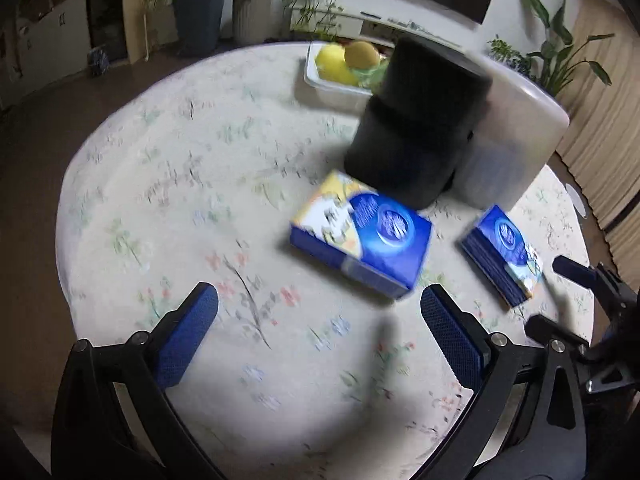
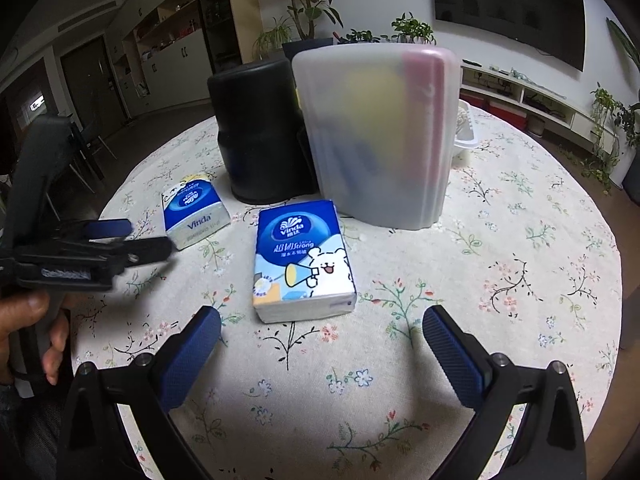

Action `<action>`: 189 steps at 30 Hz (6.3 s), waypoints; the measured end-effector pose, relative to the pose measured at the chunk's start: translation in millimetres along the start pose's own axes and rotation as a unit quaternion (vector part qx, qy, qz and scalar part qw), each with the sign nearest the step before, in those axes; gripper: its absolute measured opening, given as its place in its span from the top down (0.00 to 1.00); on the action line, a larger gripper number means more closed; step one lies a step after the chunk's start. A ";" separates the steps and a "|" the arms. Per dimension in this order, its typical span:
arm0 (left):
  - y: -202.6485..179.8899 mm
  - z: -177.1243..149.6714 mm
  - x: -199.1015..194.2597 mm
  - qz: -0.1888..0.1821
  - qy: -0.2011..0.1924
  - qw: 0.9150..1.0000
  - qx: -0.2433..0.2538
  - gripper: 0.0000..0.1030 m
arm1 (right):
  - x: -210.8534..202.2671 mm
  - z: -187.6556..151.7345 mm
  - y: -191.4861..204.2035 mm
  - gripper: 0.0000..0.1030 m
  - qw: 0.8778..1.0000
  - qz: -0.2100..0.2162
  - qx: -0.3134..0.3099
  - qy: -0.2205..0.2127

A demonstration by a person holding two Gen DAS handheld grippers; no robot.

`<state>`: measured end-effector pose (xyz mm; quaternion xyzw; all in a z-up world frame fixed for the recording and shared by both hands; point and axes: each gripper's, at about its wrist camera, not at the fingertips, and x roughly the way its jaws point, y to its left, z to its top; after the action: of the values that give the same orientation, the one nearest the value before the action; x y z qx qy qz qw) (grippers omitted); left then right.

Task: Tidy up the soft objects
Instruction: 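Move both empty tools back toward the tissue packs on the table, then grasp the large Vinda tissue pack with the left tool while the right tool grasps the small one, then lift and carry both tissue packs over the white tray, then lower both tissue packs into the tray and open both tools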

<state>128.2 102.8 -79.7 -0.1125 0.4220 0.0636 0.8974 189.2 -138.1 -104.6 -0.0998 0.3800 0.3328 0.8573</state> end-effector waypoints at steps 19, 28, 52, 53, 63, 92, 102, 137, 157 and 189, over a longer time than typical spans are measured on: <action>-16.0 39.9 41.6 -0.004 0.017 0.992 0.121 0.00 | 14.9 15.4 21.0 0.00 1.000 -0.012 -0.020 0.010; -14.0 45.7 57.5 0.015 0.035 0.993 0.110 0.00 | 29.9 20.8 26.7 0.00 0.999 -0.025 -0.010 0.025; -15.3 38.4 47.3 0.025 0.018 0.995 0.100 0.14 | 65.9 40.2 38.0 0.00 0.997 -0.054 -0.011 0.058; -15.5 38.2 47.2 0.025 0.018 0.994 0.100 0.13 | 71.2 42.2 39.4 0.00 0.997 -0.055 -0.011 0.058; -15.2 36.1 44.1 0.028 0.018 0.995 0.094 0.14 | 77.5 47.4 43.6 0.05 0.997 -0.054 -0.010 0.055; -43.3 -5.3 3.2 -0.004 -0.002 0.996 0.084 0.29 | 21.5 14.0 32.5 0.47 0.998 -0.052 -0.001 0.029; -45.7 7.7 -28.7 -0.005 -0.036 0.996 0.077 0.29 | -24.5 11.6 23.0 0.47 0.997 -0.083 0.000 0.004; -18.5 230.3 25.6 0.028 -0.064 0.987 0.142 0.29 | -0.9 200.4 -130.8 0.47 0.987 -0.159 -0.037 -0.005; -67.3 283.1 123.8 -0.053 0.007 0.969 0.242 0.29 | 115.5 303.0 -100.3 0.47 0.985 -0.046 -0.159 0.052; -75.4 267.3 155.3 -0.058 0.029 0.972 0.228 0.19 | 191.8 275.6 -90.1 0.38 0.971 -0.008 -0.183 0.154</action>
<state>441.3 101.2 -22.9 0.0689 0.4441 -0.0897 0.8888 502.6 5.3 -59.1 -0.3083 0.4392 0.3703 0.7582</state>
